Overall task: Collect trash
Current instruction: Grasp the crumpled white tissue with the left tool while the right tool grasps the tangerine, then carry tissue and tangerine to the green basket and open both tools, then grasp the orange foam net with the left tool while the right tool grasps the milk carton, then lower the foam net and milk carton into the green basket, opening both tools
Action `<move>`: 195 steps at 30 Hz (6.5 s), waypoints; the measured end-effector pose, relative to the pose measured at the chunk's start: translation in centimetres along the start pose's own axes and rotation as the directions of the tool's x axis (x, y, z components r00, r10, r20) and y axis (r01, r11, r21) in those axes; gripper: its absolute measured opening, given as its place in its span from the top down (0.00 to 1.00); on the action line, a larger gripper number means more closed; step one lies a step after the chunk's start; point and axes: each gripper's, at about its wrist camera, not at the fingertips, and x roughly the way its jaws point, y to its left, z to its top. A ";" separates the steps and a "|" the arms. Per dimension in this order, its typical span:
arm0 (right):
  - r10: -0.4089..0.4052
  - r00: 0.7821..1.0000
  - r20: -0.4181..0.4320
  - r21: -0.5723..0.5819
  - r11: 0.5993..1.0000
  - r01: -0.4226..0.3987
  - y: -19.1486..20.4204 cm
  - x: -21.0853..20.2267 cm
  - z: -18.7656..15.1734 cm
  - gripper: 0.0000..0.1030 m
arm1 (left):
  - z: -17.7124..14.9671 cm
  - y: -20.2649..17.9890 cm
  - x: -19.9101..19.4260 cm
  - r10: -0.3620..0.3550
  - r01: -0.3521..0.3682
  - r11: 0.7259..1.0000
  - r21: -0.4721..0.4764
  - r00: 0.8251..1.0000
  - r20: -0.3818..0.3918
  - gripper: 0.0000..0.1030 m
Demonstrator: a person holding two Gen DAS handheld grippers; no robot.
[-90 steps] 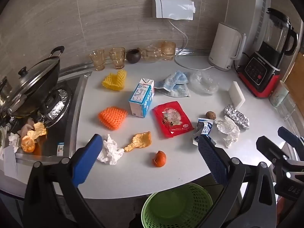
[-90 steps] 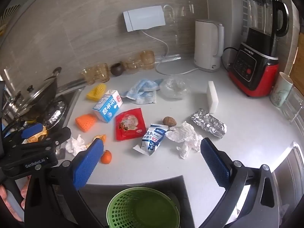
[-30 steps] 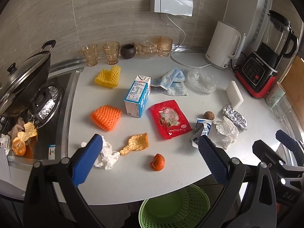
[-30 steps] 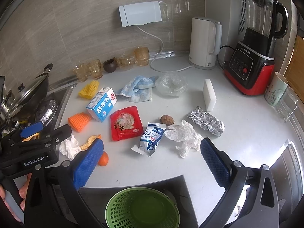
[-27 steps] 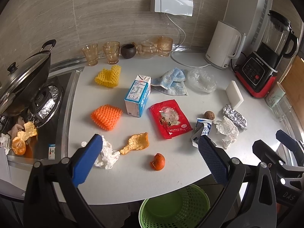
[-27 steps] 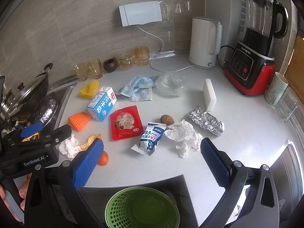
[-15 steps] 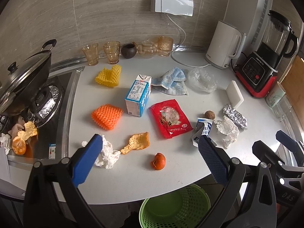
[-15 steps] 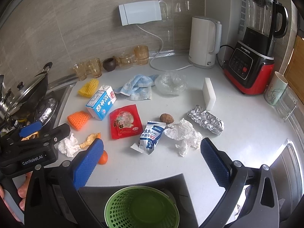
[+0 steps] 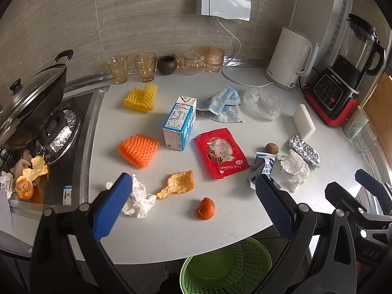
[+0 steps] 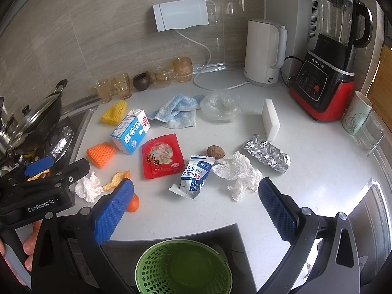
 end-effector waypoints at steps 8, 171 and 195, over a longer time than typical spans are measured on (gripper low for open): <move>0.010 1.000 -0.005 -0.005 1.000 -0.010 0.8 0.9 0.0 0.02 | -0.3 1.5 0.4 0.005 -0.004 1.000 -0.014 1.000 0.010 0.06; -0.041 0.996 -0.085 0.005 0.999 0.041 17.1 21.3 7.7 0.02 | 4.3 16.0 13.8 -0.095 0.097 0.994 0.051 0.995 -0.035 0.79; -0.069 0.993 -0.093 -0.016 0.998 0.068 17.3 19.2 7.1 0.61 | 2.7 14.8 9.1 -0.128 0.127 0.989 0.071 0.992 0.018 0.79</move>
